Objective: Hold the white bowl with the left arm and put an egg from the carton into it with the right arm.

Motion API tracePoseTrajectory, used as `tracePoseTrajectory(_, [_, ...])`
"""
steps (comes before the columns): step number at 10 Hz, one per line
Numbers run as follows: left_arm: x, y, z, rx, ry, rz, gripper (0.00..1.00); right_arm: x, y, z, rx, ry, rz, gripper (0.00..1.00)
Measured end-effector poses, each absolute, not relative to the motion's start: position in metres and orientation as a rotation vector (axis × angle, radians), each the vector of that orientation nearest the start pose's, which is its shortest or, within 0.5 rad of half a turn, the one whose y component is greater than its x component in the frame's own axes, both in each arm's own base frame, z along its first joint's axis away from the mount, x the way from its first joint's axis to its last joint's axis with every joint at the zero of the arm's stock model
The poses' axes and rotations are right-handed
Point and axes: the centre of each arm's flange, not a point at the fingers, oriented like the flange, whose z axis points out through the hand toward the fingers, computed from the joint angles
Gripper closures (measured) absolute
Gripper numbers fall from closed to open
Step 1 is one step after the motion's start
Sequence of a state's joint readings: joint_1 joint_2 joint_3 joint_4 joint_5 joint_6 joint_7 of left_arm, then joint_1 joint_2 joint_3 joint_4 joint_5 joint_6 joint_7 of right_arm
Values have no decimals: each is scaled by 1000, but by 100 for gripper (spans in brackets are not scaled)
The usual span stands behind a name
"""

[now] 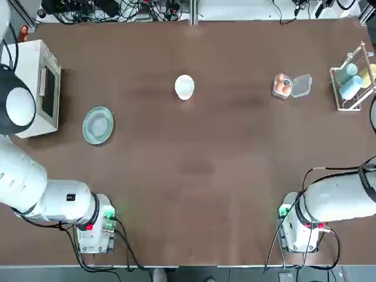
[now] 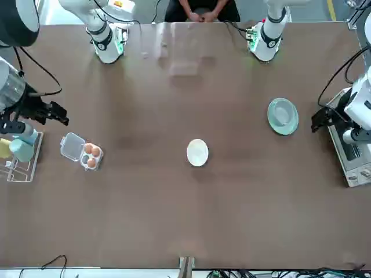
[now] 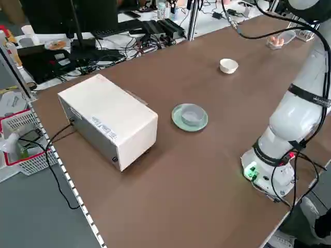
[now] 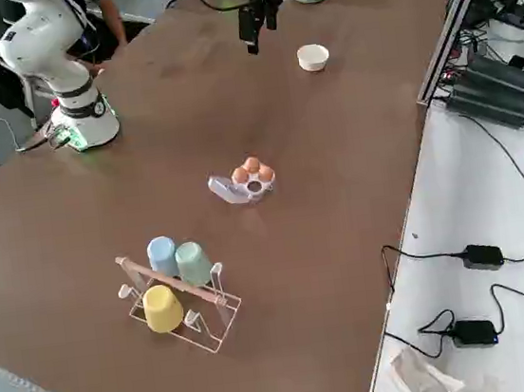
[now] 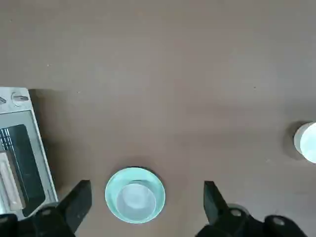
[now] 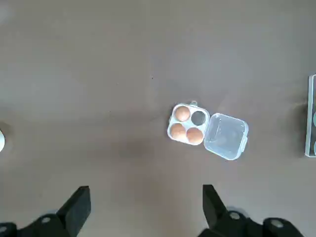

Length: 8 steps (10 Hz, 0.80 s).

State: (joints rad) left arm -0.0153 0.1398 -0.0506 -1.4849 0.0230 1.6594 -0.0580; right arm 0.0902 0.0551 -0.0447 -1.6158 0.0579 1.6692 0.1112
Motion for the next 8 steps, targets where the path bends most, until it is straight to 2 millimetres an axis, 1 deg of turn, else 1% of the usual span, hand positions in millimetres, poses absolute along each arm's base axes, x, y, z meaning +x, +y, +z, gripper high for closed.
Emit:
tracePoseTrajectory(2, [604, -35, 595, -3127, 28, -63, 0, 577, 33, 581, -3085, 109, 11, 0])
tracePoseTrajectory(3, [604, -34, 594, -3122, 153, -51, 0, 577, 33, 581, -3085, 109, 14, 0])
tracePoseTrajectory(4, [604, -33, 591, -3106, 386, -29, 0, 576, 33, 581, -3085, 109, 14, 0])
tracePoseTrajectory(5, [606, -34, 583, -3071, 674, -2, 0, 576, 33, 581, -3085, 109, 14, 0])
tracePoseTrajectory(6, [611, -35, 569, -3054, 872, 24, 0, 577, 32, 581, -3085, 114, 9, 0])
tracePoseTrajectory(7, [616, -32, 555, -3085, 972, 36, 0, 578, 29, 582, -3084, 121, -9, 0])
tracePoseTrajectory(8, [622, -24, 542, -3111, 1077, 36, 0, 581, 27, 580, -3083, 129, -23, 0])
